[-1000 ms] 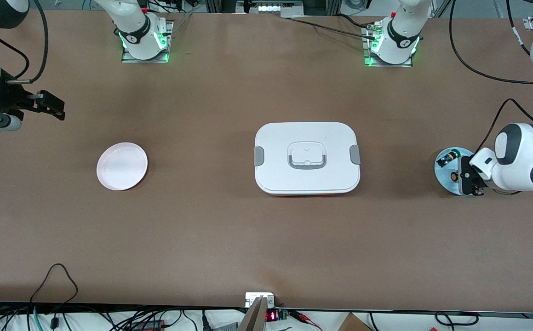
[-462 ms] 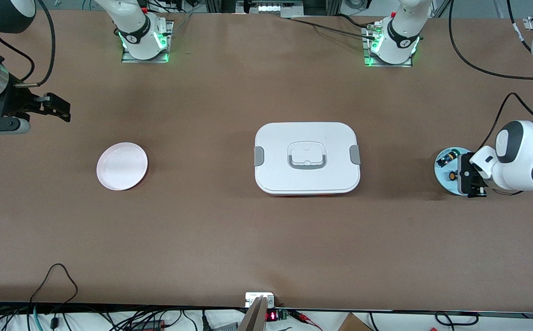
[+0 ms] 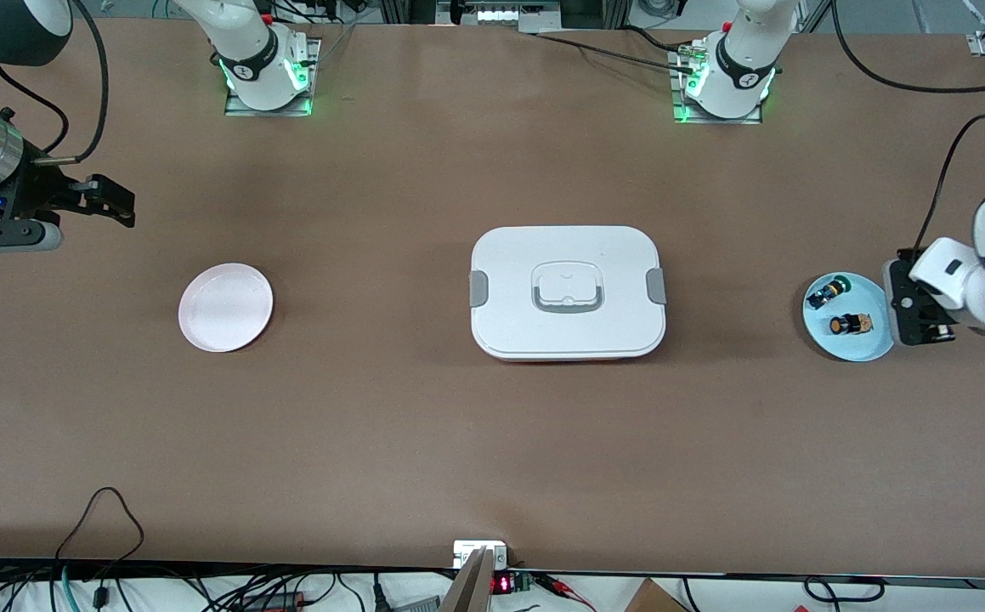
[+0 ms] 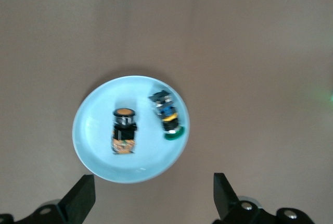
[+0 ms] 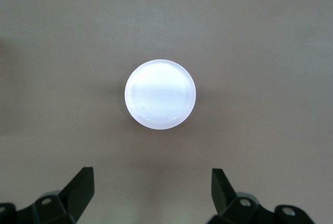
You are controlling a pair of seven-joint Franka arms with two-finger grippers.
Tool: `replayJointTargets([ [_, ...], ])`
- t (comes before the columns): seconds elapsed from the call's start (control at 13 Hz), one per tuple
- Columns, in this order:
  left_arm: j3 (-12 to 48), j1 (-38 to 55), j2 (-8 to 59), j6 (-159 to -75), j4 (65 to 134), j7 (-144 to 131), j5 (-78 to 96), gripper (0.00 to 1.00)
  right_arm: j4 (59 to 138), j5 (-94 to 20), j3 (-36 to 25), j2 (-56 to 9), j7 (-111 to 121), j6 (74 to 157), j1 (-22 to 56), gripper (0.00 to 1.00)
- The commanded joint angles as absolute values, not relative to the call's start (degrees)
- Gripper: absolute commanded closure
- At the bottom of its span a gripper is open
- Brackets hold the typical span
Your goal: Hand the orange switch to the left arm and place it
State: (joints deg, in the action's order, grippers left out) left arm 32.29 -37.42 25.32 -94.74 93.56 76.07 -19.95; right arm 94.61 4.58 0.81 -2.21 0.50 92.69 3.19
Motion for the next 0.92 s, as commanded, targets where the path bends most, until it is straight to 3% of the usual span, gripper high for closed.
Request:
replayJointTargets([
  [0.0, 36.72, -36.83, 26.02, -85.73, 85.98, 65.09, -18.81, 0.0, 93.34, 3.6, -4.04, -2.46, 1.14, 91.93, 7.3, 0.0],
  [0.23, 42.52, -36.39, 25.67, -78.68, 79.56, 47.61, -18.72, 0.0, 93.34, 3.43, -2.2, -2.29, 0.97, 92.46, 4.49, 0.0],
  [0.38, 41.76, -33.59, 23.48, -77.87, 78.84, 36.0, -16.98, 0.0, 93.34, 3.52, -2.2, -2.02, 0.97, 92.55, 4.22, 0.0],
  [0.54, 32.84, -25.89, 19.8, -79.44, 79.19, 25.11, -11.99, 0.0, 93.43, 3.43, -2.11, -2.02, 0.97, 93.86, 4.22, 0.0],
  [0.69, 18.26, -14.99, 15.22, -84.79, 81.98, 10.79, -3.46, 0.0, 93.43, 1.77, -2.46, -1.93, 0.97, 94.22, 4.22, 0.0],
  [0.85, 10.92, -7.68, 10.05, -90.93, 87.68, -0.74, -1.49, 0.0, 93.34, 0.62, -2.9, -1.85, 1.14, 94.22, 4.22, 0.0],
])
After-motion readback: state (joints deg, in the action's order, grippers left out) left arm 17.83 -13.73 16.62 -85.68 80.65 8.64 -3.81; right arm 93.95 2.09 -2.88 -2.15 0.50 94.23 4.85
